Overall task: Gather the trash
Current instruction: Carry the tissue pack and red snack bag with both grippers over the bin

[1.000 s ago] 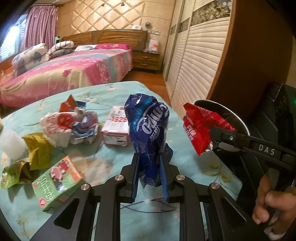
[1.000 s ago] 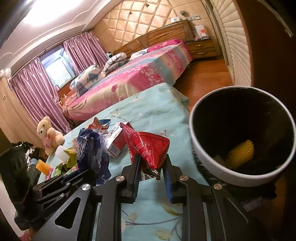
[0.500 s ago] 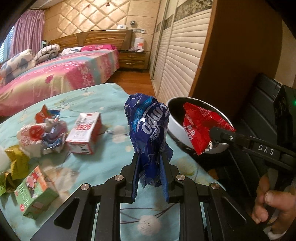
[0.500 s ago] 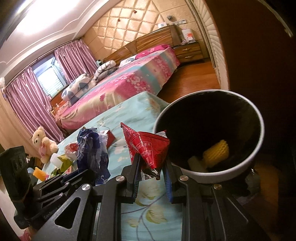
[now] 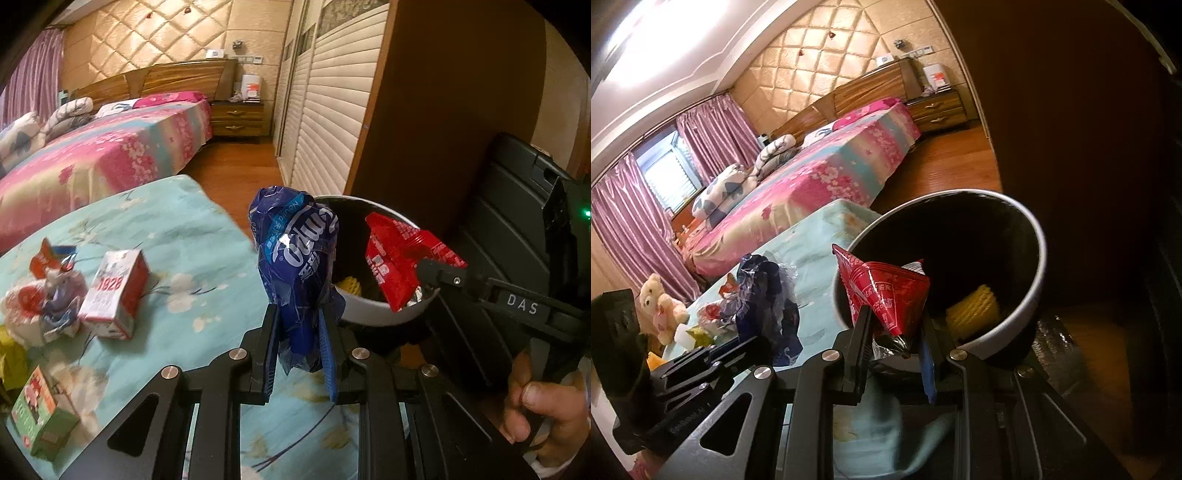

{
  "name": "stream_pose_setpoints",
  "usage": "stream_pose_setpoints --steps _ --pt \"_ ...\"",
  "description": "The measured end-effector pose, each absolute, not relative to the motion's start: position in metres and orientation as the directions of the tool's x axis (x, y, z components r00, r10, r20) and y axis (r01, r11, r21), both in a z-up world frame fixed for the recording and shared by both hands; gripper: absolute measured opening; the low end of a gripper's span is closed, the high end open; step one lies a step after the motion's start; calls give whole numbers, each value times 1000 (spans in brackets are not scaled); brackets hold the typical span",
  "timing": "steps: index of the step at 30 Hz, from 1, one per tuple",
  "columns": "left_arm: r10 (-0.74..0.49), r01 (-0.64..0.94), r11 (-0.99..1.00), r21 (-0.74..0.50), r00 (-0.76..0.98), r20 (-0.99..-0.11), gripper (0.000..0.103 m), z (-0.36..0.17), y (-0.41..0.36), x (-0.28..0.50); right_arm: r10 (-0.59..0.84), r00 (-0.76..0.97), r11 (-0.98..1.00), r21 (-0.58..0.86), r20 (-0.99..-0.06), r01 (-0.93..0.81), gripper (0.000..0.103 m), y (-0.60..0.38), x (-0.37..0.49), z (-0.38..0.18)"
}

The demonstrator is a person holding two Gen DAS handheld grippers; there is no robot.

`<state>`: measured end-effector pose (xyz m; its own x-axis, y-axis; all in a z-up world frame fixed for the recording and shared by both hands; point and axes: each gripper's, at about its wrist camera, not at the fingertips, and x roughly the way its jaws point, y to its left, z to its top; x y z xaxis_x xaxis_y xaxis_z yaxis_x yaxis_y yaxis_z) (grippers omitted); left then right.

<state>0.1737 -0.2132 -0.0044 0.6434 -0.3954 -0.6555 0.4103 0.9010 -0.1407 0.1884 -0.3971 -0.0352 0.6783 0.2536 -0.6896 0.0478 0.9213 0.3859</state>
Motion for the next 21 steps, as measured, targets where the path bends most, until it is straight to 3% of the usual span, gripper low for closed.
stream_pose_setpoints --steps 21 --pt "-422 466 877 -121 623 -658 20 -7 -258 215 185 683 927 355 -706 117 23 -421 201 -39"
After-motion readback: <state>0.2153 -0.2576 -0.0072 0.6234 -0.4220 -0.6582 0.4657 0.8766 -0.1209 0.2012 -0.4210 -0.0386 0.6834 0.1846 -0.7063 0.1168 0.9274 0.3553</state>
